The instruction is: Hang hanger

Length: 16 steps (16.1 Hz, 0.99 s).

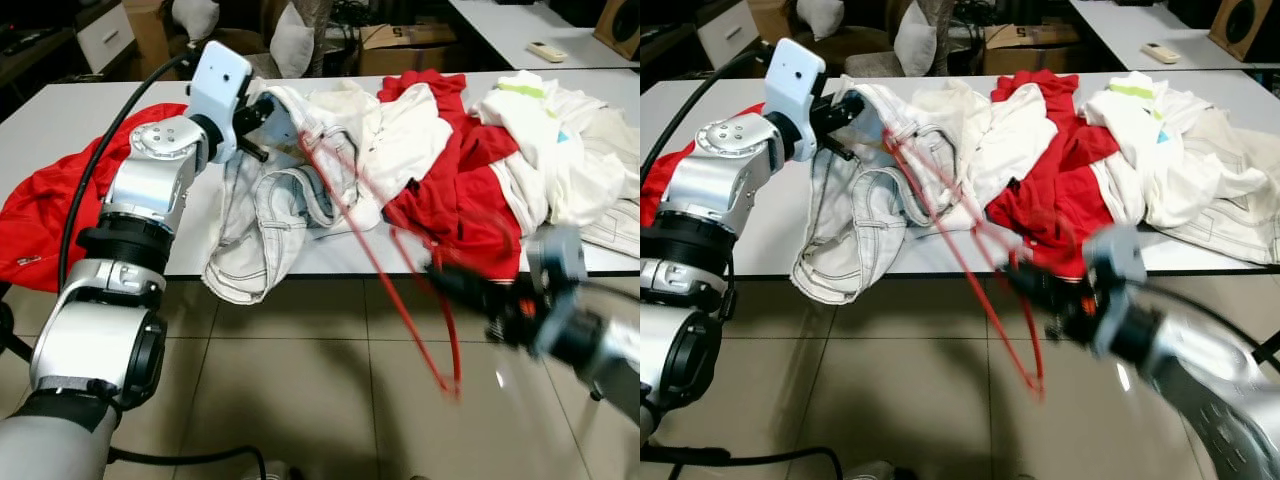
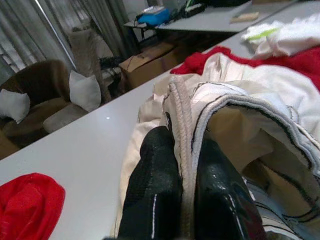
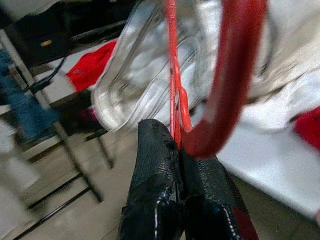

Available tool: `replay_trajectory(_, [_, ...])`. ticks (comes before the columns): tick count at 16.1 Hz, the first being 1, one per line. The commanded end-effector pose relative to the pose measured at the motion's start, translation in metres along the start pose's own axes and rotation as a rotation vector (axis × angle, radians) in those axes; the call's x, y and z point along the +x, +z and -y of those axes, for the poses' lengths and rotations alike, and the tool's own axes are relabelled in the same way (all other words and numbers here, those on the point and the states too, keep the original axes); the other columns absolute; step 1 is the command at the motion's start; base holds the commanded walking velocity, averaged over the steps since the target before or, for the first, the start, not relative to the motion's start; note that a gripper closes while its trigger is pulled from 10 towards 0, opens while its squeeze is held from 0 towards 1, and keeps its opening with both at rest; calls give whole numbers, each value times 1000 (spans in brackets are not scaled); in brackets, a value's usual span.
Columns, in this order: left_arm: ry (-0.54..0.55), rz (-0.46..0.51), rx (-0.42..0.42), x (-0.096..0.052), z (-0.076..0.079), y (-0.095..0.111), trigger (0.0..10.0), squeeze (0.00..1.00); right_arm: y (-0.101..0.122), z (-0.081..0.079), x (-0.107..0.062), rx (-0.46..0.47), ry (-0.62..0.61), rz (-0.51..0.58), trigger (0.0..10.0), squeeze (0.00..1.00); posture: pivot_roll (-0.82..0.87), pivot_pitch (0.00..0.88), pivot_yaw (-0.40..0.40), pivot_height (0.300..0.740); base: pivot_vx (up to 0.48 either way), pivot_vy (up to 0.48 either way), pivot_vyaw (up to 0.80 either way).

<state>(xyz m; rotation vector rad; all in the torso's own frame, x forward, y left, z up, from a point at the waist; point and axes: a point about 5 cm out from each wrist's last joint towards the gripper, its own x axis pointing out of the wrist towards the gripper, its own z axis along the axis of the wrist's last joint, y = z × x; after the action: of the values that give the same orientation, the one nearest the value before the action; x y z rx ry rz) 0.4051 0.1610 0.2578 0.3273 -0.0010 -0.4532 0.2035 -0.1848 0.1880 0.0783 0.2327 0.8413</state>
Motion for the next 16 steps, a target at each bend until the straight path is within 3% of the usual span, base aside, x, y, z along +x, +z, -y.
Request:
replay_trajectory(1, [-28, 68, 60, 3, 2, 22, 0, 0, 2, -7, 0, -4, 28, -18, 10000, 0, -157, 0, 128, 740, 0, 0, 0])
replay_trajectory(3, [-109, 103, 101, 3, 13, 32, 0, 0, -6, -6, 6, 19, 12, -66, 10000, 0, -157, 0, 127, 740, 0, 0, 0])
replay_trajectory(5, [-236, 112, 197, 0, 27, 38, 0, 0, -13, 0, 19, 51, -29, -105, 10000, 0, -149, 0, 116, 740, 0, 0, 0])
replay_trajectory(8, [-340, 78, 272, -4, 42, 33, 0, 0, -14, 15, 41, 128, -119, -89, 10000, 0, -137, 0, 97, 740, 0, 0, 0])
replay_trajectory(11, [-340, 46, 351, -10, 42, 25, 0, 0, -6, 20, 54, 294, -128, 58, 10000, 0, -119, 0, 67, 740, 0, 0, 0])
replay_trajectory(14, [-351, 43, 369, -15, 42, 26, 0, 0, -10, 23, 61, 459, -133, 111, 10000, 0, -119, 0, 62, 740, 0, 0, 0])
replay_trajectory(16, [-315, 8, 412, -16, 31, 22, 0, 0, -13, 33, 67, 597, -203, 162, 10000, 0, -124, 0, 65, 740, 0, 0, 0])
